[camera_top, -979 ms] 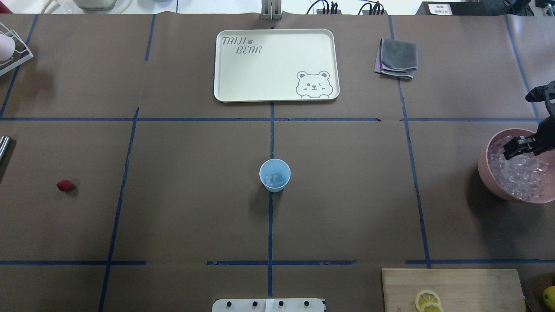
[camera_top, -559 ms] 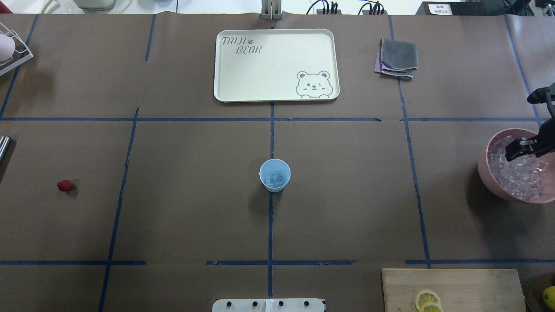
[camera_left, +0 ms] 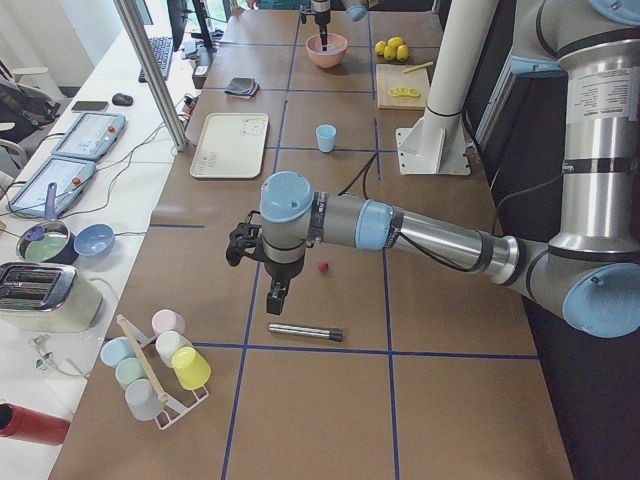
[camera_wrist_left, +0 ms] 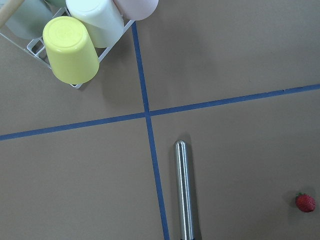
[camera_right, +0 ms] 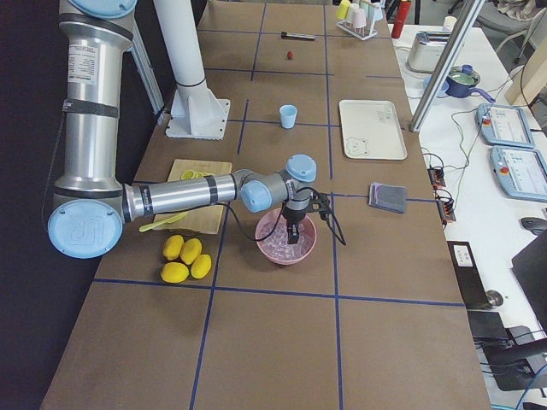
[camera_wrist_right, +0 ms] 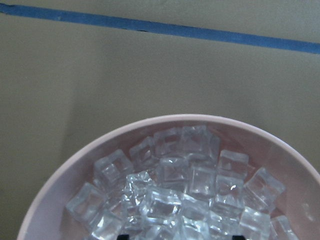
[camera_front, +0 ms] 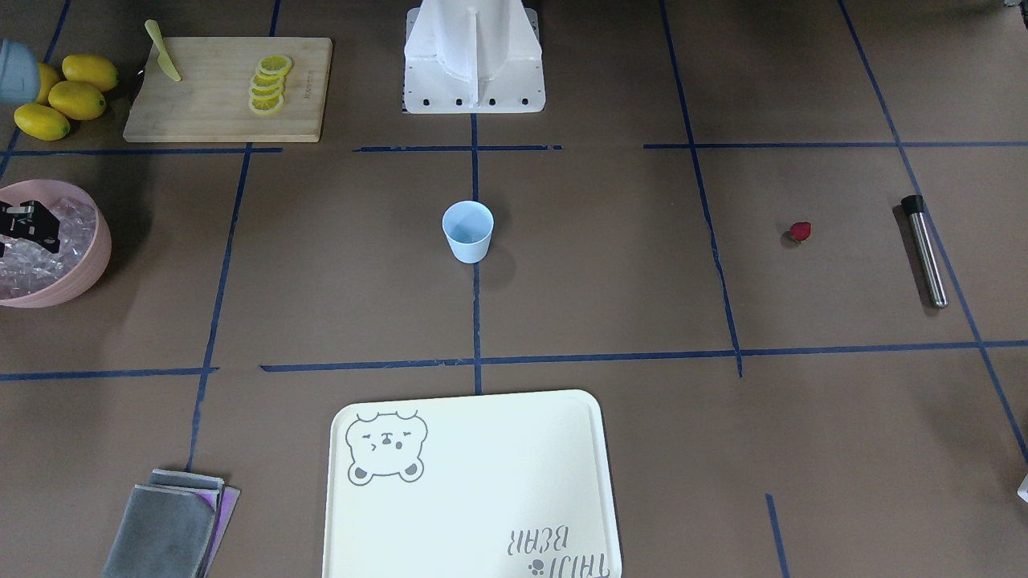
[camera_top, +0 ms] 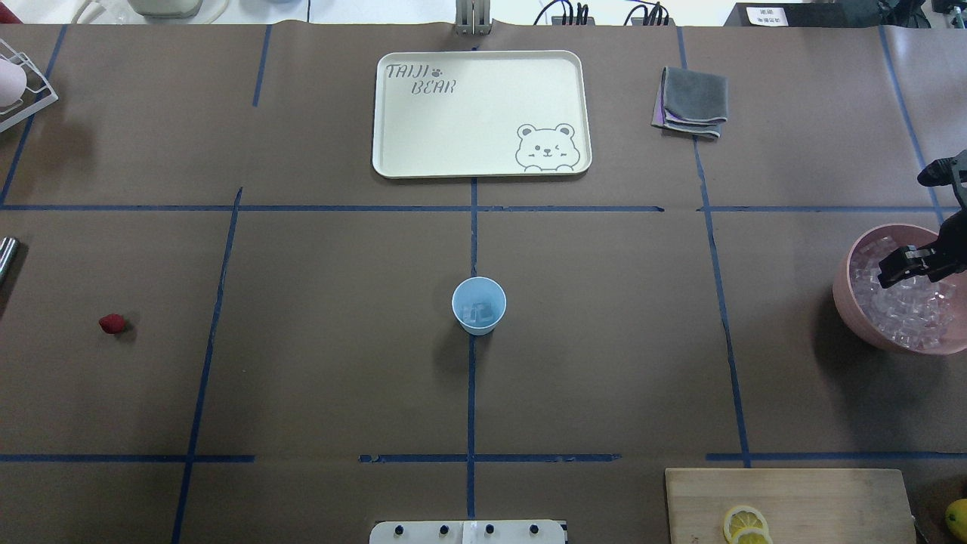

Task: Mash ice and strawberries in cup
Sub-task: 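Lower the right gripper into the bowl and pinch a third ice cube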

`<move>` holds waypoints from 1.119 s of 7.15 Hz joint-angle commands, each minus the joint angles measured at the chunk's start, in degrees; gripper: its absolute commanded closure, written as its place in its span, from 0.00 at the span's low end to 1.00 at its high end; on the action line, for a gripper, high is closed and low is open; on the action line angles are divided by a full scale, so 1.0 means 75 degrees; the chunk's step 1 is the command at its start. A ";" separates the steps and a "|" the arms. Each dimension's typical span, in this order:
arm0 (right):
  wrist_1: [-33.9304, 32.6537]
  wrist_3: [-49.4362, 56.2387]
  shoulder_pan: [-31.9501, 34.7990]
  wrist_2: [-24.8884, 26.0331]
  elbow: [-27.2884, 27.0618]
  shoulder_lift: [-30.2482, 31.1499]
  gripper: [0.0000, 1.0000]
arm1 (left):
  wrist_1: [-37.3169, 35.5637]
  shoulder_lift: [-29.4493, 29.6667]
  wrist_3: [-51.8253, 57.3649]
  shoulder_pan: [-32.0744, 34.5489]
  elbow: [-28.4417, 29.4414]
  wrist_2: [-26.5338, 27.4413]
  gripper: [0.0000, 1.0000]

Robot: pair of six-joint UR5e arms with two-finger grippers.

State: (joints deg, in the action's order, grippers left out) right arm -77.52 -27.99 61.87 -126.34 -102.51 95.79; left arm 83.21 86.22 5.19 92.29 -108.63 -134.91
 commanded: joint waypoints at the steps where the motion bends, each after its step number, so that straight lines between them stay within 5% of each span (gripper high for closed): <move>1: -0.0012 0.0005 0.0000 -0.0006 0.0027 0.0001 0.29 | 0.0003 0.0000 0.0012 0.0000 0.0000 0.0000 0.00; 3: -0.0012 0.0005 0.0000 0.0006 0.0063 0.0001 0.29 | -0.0009 0.0000 0.0000 0.0000 0.0000 -0.0012 0.00; 4: -0.0012 -0.0006 0.0012 -0.0006 0.0063 0.0001 0.39 | -0.0009 0.0000 0.0000 0.0000 -0.0011 -0.0012 0.00; 6: -0.0012 0.0017 0.0070 -0.0040 0.0051 -0.0010 0.84 | 0.0003 0.0000 0.0000 0.0000 0.0000 0.0000 0.00; 7: 0.0000 0.0017 0.0175 -0.0052 0.0039 -0.0022 0.98 | -0.0009 0.0000 0.0000 0.0000 0.0000 0.0000 0.00; 8: -0.0012 0.0017 0.0257 -0.0053 -0.0007 -0.0022 1.00 | -0.0009 0.0000 0.0000 0.0000 0.0000 0.0000 0.00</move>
State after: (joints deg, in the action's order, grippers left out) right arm -77.57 -27.87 63.02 -126.67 -102.26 95.67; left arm 83.17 86.22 5.19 92.29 -108.64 -134.92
